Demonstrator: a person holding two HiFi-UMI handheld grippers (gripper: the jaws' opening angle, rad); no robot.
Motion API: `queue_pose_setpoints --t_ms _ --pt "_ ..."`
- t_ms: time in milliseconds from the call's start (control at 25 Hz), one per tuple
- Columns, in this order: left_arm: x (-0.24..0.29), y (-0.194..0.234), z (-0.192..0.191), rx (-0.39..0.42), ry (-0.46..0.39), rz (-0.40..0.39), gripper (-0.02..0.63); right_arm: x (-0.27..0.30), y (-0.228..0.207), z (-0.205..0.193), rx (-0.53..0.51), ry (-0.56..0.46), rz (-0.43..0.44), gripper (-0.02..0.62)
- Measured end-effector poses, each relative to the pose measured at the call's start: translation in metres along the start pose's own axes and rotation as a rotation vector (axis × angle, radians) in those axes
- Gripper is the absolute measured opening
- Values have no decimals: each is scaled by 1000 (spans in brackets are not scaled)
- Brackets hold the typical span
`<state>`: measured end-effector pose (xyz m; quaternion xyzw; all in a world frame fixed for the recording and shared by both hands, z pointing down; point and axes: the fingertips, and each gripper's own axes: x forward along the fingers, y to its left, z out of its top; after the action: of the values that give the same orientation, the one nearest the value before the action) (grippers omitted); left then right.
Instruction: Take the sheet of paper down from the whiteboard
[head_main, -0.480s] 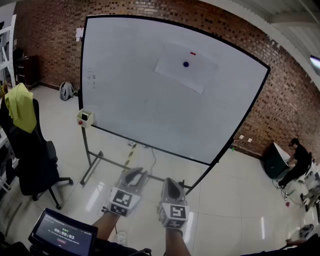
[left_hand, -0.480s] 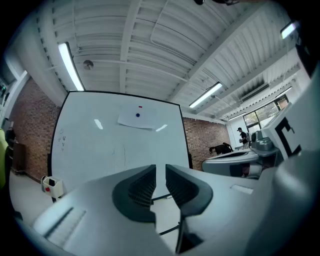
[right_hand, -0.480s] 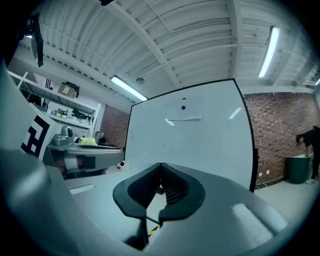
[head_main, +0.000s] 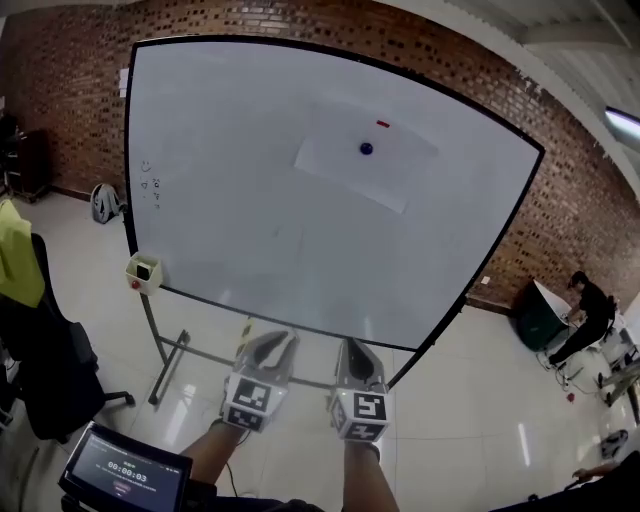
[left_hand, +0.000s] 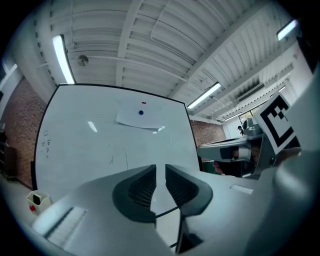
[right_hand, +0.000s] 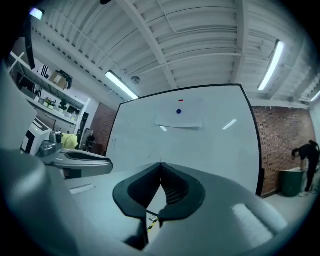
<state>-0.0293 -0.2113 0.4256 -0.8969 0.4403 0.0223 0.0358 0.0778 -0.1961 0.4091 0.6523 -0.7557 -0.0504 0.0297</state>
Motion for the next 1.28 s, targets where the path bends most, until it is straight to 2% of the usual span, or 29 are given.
queue_pose_setpoints --t_ms 160,320,440,520,720,880,1080,1280 --pt "34 10 24 -27 -38 -21 48 31 -18 13 -27 -3 -7 14" --pt "70 24 40 80 -84 -14 46 59 -36 22 -46 -11 -4 14" --pt "105 33 58 157 -88 3 50 83 -55 36 -25 -51 9 14" --pt "132 34 73 222 -90 11 89 101 -69 46 -22 -84 16 14" --pt "197 50 125 345 -140 76 101 143 -111 79 -2 -171 47 14" --pt "238 66 176 416 -192 138 133 169 -145 106 100 -242 127 24" --pt "267 80 236 494 -246 196 152 189 -165 129 308 -278 269 109" --pt "292 92 256 541 -209 227 170 208 -176 129 434 -285 321 167"
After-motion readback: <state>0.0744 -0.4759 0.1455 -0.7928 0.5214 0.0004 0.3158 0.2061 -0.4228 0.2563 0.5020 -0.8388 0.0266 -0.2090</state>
